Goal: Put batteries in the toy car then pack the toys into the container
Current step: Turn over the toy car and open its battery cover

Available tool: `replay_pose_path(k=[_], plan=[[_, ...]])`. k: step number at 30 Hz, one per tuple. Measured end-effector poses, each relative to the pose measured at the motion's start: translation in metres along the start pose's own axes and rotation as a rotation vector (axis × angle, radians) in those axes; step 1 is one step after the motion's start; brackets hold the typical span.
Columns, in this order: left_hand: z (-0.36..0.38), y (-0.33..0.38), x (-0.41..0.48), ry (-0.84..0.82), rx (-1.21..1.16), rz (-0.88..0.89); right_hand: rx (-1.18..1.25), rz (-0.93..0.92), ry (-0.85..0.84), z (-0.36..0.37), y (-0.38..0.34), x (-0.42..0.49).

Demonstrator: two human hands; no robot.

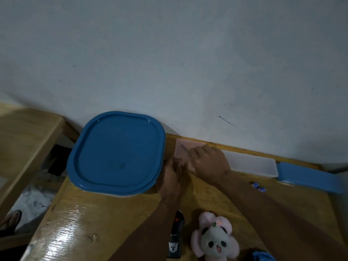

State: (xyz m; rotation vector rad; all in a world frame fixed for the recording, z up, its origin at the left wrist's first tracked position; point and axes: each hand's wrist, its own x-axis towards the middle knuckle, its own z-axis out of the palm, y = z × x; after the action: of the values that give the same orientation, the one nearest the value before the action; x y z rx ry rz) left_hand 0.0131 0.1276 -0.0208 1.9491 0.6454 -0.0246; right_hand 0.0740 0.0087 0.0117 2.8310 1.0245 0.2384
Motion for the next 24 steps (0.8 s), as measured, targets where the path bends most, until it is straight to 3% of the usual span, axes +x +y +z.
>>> replay_pose_path(k=[3, 7, 14, 20, 24], plan=[[0.000, -0.006, -0.002, -0.014, 0.016, 0.078, 0.117, 0.086, 0.152, 0.002, 0.006, -0.006], [0.007, -0.014, 0.003, 0.011, 0.058, -0.018, 0.341, 0.249, 0.292, 0.003, 0.011, -0.008], [0.007, -0.020, -0.002, -0.057, 0.007, 0.042, 0.802, 0.704, 0.351, 0.001, 0.011, 0.006], [0.003, -0.012, 0.005, -0.141, -0.139, -0.007, 0.957, 1.085, 0.424, -0.008, 0.008, 0.026], [0.002, -0.011, 0.000, -0.116, -0.164, 0.011, 0.962, 1.127, 0.404, 0.002, 0.010, 0.029]])
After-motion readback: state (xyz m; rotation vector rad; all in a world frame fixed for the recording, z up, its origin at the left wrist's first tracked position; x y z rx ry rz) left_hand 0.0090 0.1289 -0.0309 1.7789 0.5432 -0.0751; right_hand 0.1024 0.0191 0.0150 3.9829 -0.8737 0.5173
